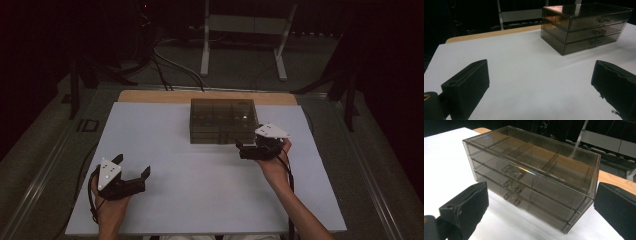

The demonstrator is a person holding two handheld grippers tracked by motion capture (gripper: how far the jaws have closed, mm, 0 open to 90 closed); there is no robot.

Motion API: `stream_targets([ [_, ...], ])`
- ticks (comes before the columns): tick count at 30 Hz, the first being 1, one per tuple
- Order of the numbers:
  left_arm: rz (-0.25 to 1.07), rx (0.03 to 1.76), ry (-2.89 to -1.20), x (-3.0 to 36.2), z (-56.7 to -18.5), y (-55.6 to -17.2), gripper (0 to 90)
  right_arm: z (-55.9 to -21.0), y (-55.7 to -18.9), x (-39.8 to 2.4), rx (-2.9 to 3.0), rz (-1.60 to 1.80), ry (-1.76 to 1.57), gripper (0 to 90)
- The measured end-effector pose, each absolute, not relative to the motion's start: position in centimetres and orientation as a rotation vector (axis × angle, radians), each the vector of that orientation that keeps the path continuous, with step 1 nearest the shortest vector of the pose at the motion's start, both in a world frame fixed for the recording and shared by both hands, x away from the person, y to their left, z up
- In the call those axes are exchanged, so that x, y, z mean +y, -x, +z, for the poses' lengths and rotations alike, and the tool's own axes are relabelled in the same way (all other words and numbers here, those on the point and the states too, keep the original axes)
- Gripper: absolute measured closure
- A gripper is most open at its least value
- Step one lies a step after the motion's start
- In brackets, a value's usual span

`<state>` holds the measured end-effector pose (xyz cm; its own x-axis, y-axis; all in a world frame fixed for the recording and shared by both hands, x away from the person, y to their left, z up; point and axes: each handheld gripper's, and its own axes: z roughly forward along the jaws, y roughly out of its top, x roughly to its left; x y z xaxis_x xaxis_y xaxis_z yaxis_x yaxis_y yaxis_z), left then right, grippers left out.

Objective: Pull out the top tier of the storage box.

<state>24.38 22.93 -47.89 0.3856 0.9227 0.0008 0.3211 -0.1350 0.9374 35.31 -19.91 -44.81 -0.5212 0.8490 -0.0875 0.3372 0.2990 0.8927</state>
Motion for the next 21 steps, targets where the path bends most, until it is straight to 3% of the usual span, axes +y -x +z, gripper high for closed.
stream_targets([
  [21,0.772,1.111,-1.675,22.9,-48.0,-24.5,3.2,-44.8,-36.2,-18.3,2.046,1.028,-0.927,0.0],
])
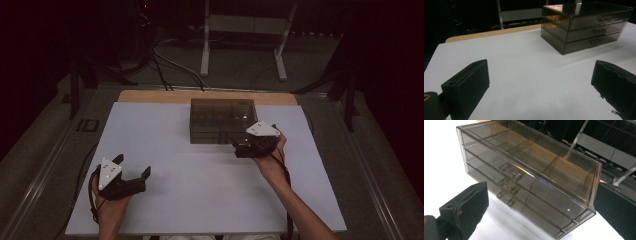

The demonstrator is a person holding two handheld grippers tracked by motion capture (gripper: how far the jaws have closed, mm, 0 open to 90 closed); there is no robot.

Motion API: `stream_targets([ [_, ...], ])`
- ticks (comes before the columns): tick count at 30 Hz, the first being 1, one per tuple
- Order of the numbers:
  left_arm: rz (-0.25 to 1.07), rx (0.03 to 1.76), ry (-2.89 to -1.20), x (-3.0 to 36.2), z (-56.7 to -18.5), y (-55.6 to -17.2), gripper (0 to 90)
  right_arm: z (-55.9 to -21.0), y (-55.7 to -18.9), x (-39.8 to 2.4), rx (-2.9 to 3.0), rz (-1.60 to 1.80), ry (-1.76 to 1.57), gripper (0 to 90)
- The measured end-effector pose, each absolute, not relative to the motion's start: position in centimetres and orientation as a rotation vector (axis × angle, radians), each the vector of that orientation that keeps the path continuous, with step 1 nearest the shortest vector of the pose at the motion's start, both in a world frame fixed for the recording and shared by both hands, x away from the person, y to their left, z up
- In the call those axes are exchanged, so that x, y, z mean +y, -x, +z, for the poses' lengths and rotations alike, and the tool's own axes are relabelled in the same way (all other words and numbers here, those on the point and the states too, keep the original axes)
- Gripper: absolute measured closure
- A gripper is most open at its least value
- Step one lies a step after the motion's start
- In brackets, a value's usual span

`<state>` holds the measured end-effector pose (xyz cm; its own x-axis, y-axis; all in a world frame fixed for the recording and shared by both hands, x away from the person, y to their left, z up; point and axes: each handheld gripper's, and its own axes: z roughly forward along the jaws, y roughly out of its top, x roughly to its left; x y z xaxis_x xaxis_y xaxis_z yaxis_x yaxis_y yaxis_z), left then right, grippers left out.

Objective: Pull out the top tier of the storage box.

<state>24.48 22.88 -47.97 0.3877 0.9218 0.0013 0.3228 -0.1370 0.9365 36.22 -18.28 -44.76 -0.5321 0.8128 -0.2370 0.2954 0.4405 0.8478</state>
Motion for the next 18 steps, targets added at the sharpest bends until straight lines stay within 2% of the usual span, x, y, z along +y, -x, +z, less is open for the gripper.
stream_targets([
  [18,0.773,1.115,-1.677,22.9,-48.0,-24.5,3.2,-45.4,-36.7,-17.1,2.073,0.854,-0.850,0.0],
])
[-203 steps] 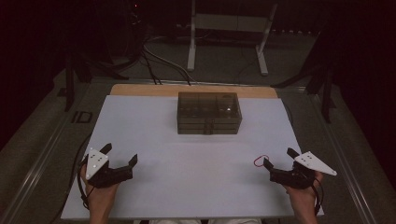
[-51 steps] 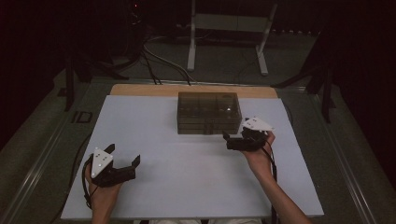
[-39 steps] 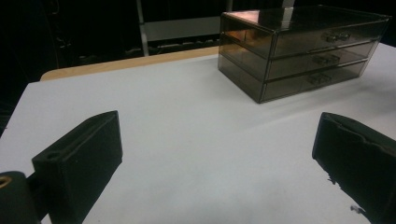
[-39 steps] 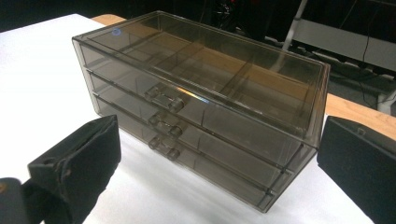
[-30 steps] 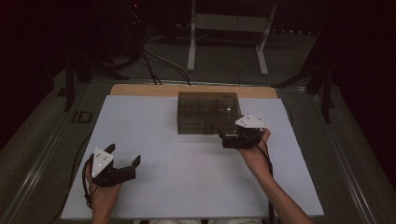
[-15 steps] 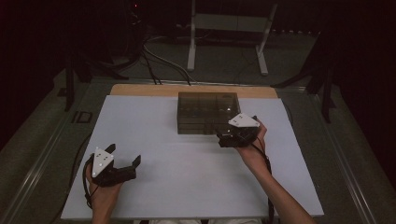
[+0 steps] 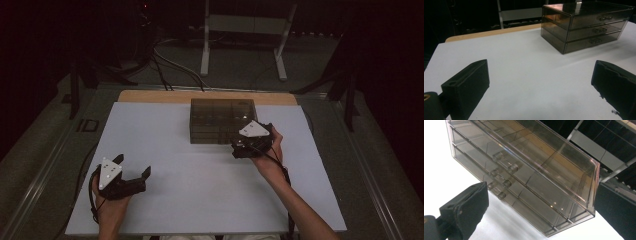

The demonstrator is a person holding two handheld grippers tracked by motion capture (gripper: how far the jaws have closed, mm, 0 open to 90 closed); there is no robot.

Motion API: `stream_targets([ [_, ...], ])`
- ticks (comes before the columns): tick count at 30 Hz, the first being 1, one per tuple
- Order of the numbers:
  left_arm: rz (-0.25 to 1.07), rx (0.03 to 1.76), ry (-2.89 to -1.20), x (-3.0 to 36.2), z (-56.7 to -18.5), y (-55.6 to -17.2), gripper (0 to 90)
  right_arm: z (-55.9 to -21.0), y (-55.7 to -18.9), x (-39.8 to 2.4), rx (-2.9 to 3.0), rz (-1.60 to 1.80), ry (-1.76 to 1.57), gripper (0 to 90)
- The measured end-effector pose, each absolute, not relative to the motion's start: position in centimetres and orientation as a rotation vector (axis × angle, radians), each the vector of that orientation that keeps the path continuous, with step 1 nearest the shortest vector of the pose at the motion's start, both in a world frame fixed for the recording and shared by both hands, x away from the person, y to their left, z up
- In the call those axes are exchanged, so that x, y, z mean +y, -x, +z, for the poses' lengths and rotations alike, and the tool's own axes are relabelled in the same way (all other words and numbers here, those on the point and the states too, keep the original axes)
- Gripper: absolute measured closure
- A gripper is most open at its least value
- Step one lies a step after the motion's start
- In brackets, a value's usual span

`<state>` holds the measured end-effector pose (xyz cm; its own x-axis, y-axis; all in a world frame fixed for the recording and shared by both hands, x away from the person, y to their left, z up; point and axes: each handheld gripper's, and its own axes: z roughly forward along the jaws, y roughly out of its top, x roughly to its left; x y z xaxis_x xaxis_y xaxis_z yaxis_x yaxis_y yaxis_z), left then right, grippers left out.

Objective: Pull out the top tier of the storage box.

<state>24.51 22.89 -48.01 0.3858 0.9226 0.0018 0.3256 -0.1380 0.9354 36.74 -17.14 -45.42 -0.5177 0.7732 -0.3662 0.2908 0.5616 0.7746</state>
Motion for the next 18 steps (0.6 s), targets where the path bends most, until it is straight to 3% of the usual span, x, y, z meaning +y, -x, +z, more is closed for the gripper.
stream_targets([
  [18,0.772,1.117,-1.678,22.93,-48.00,-24.51,3.2,-45.97,-37.04,-16.75,2.091,0.778,-0.801,0.0],
])
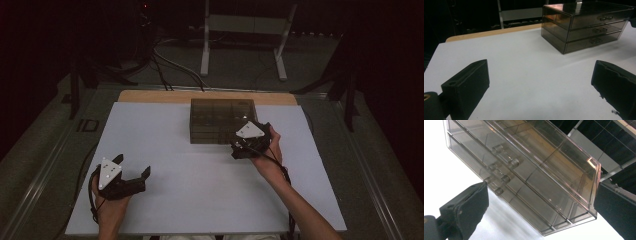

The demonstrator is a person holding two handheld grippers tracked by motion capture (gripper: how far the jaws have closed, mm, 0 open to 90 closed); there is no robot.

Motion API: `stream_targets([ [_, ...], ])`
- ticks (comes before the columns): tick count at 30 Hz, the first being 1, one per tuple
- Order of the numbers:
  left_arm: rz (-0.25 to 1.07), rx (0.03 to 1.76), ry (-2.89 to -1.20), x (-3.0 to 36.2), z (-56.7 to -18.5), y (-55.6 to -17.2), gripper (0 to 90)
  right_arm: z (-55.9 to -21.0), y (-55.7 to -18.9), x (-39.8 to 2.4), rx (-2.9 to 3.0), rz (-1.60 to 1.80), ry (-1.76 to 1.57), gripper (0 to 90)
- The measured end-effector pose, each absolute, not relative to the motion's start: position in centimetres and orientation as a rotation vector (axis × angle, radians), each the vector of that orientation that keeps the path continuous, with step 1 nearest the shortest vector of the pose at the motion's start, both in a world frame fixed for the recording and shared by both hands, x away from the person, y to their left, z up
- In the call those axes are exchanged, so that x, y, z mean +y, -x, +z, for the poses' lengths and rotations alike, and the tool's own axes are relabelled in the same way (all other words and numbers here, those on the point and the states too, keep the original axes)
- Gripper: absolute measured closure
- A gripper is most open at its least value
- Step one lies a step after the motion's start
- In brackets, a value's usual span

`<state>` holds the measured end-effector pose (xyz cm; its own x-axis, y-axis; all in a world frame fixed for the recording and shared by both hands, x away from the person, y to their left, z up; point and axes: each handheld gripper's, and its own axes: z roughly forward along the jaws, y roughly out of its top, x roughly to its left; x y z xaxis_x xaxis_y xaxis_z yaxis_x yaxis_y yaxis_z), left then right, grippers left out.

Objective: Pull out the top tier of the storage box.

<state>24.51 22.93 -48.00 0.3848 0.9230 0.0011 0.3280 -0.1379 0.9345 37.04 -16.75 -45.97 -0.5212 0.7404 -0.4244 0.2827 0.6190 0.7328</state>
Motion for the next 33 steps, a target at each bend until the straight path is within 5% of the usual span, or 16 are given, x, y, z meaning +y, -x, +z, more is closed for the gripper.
stream_targets([
  [33,0.769,1.118,-1.680,22.9,-48.0,-24.5,3.2,-46.3,-36.9,-14.6,2.044,0.530,-0.575,0.0],
])
